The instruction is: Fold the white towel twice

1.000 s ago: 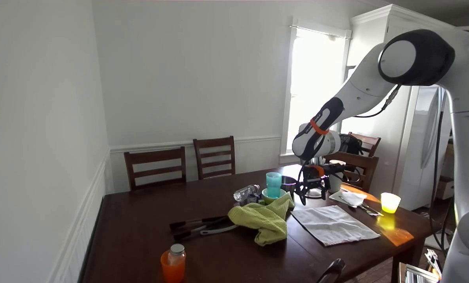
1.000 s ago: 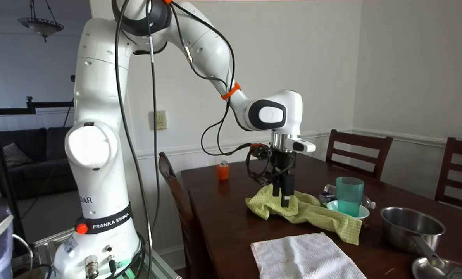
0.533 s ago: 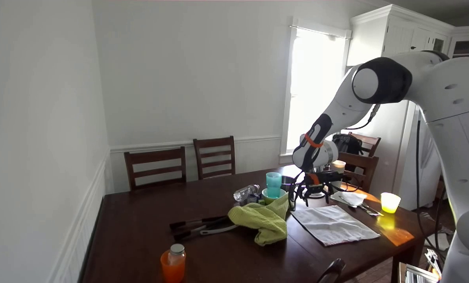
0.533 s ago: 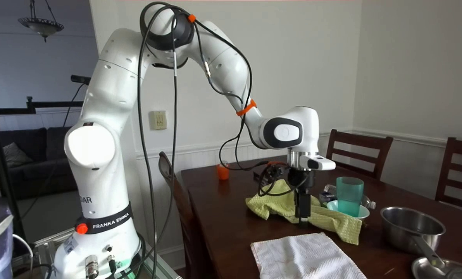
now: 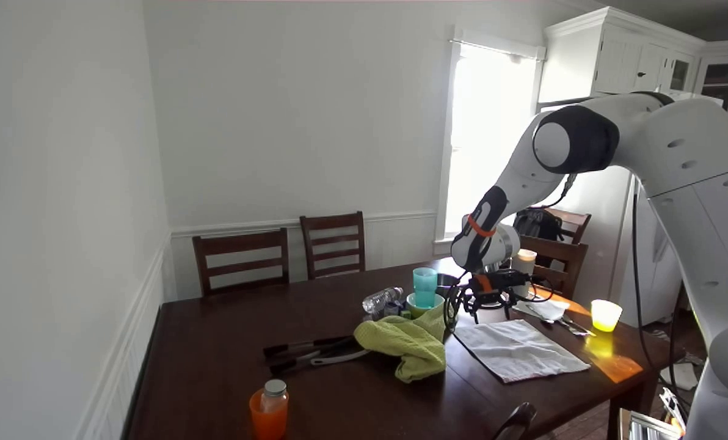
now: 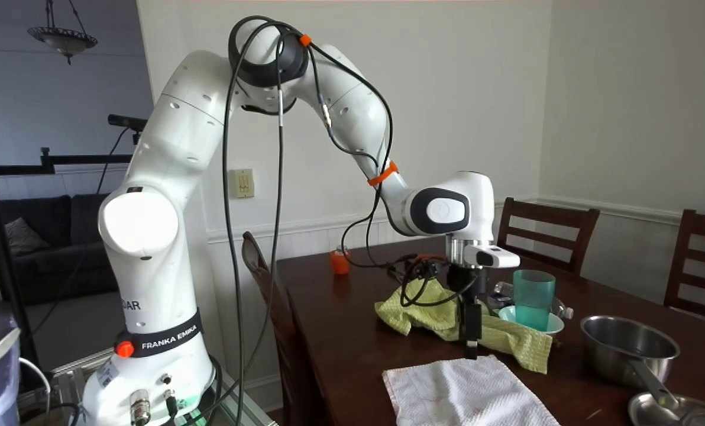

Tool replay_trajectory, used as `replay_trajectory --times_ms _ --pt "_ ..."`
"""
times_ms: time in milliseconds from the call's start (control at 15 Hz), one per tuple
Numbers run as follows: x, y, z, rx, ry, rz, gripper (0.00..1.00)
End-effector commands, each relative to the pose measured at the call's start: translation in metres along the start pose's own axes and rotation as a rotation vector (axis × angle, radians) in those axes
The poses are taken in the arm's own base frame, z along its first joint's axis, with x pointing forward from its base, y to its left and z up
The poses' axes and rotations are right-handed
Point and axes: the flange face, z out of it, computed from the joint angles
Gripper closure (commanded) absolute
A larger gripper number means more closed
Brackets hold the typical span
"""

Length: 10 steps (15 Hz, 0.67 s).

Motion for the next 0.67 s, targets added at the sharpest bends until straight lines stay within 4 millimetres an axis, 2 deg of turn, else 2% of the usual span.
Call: replay_trajectory --times_ms 0,267,600 --pt "0.003 -0.008 0.004 0.048 0.008 -0.003 0.00" --pt "0.011 -0.029 0.017 0.086 0.017 -0.020 0.00" --pt "0.032 -0.042 0.041 0.132 0.048 -0.017 0.00"
